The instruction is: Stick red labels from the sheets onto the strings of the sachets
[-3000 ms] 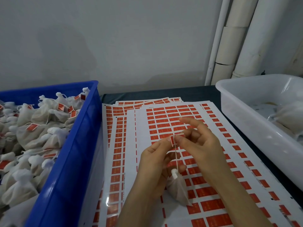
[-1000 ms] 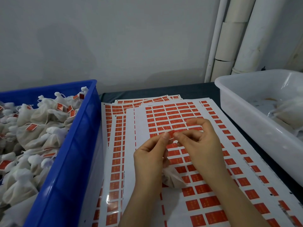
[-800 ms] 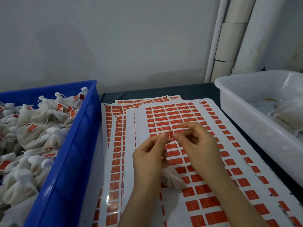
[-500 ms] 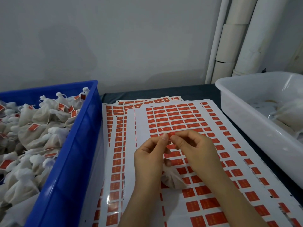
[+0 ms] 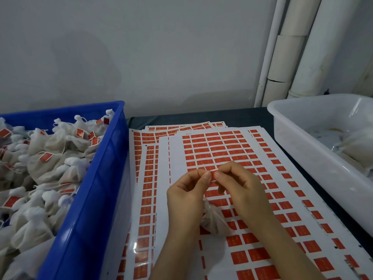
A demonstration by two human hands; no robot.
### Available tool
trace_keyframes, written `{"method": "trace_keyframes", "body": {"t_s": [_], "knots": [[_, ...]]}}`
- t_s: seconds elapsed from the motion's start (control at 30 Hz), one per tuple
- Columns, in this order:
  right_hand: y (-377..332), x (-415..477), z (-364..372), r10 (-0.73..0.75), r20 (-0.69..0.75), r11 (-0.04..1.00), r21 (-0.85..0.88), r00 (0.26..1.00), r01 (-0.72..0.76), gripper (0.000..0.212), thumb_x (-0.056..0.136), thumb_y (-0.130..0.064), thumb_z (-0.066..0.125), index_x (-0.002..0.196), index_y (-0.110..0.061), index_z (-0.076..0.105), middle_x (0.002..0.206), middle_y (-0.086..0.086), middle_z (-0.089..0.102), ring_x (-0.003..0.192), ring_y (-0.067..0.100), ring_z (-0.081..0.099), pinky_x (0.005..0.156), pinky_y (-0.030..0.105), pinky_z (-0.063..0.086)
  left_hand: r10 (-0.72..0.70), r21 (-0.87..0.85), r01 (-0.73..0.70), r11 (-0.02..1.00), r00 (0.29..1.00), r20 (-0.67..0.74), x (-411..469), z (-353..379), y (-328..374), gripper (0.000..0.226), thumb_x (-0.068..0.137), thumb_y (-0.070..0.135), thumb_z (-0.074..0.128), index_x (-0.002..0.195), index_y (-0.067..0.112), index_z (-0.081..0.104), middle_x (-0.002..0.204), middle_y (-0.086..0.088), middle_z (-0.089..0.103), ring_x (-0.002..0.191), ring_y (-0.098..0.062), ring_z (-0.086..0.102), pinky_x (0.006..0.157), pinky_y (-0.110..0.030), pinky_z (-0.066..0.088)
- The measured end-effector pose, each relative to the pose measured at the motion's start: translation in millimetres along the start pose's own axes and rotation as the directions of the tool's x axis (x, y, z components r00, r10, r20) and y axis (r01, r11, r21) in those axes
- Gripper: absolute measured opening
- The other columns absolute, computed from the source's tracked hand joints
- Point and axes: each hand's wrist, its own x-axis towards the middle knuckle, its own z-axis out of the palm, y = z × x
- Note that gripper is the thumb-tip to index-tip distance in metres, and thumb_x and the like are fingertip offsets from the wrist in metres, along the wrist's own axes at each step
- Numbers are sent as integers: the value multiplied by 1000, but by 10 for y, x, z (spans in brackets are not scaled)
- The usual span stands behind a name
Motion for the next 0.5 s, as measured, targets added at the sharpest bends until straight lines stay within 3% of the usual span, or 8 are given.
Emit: {"method": "trace_keyframes", "body": {"t_s": [0.07, 0.13, 0.17, 0.27, 0.4, 0.5], "knots": [[-23, 10, 5, 60, 63, 998, 4, 996, -61, 13, 89, -34, 48, 79, -31, 55, 73, -20, 63, 76, -5, 60, 61, 4, 45, 4, 0, -4, 1000, 1000, -31, 23, -11, -2, 9, 83, 21, 67, 79, 26, 72, 76, 13, 73, 77, -2, 68, 61, -10, 52], [-35, 19, 9, 158, 206, 986, -93, 966, -142, 24, 79, -56, 43, 79, -35, 54, 74, -22, 60, 74, -8, 60, 56, 4, 44, -37, -40, 34, 999, 996, -78, 66, -35, -1, 8, 83, 21, 67, 80, 25, 73, 78, 12, 73, 77, -6, 70, 64, -16, 54], [-23, 16, 20, 211, 288, 969, -188, 934, -161, 22, 79, -58, 46, 78, -37, 54, 75, -24, 59, 74, -6, 60, 55, 4, 43, -78, -68, 72, 995, 993, -92, 93, -48, 2, 8, 84, 21, 66, 80, 24, 72, 79, 11, 74, 77, -9, 70, 65, -21, 55], [28, 2, 56, 332, 453, 921, -347, 827, -179, 9, 82, -42, 62, 75, -40, 57, 73, -24, 60, 71, -4, 59, 59, 8, 40, -219, -187, 205, 961, 974, -55, 150, -75, 18, 7, 86, 23, 64, 86, 22, 71, 83, 7, 75, 79, -15, 72, 60, -27, 57], [23, 63, -6, 312, 422, 944, -235, 851, -230, 11, 84, -38, 61, 75, -44, 64, 78, -26, 64, 74, -9, 59, 56, 7, 44, -225, -215, 204, 955, 971, -77, 221, -86, -38, 8, 89, 26, 61, 91, 23, 68, 88, 7, 74, 83, -15, 71, 64, -27, 57], [-99, 117, -30, 301, 300, 950, -181, 905, -255, 11, 79, -49, 58, 78, -39, 63, 79, -27, 63, 74, -9, 60, 54, 6, 44, -264, -292, 232, 928, 961, -77, 249, -96, -75, 16, 94, 30, 53, 93, 24, 67, 85, 8, 74, 81, -14, 71, 62, -24, 55]]}}
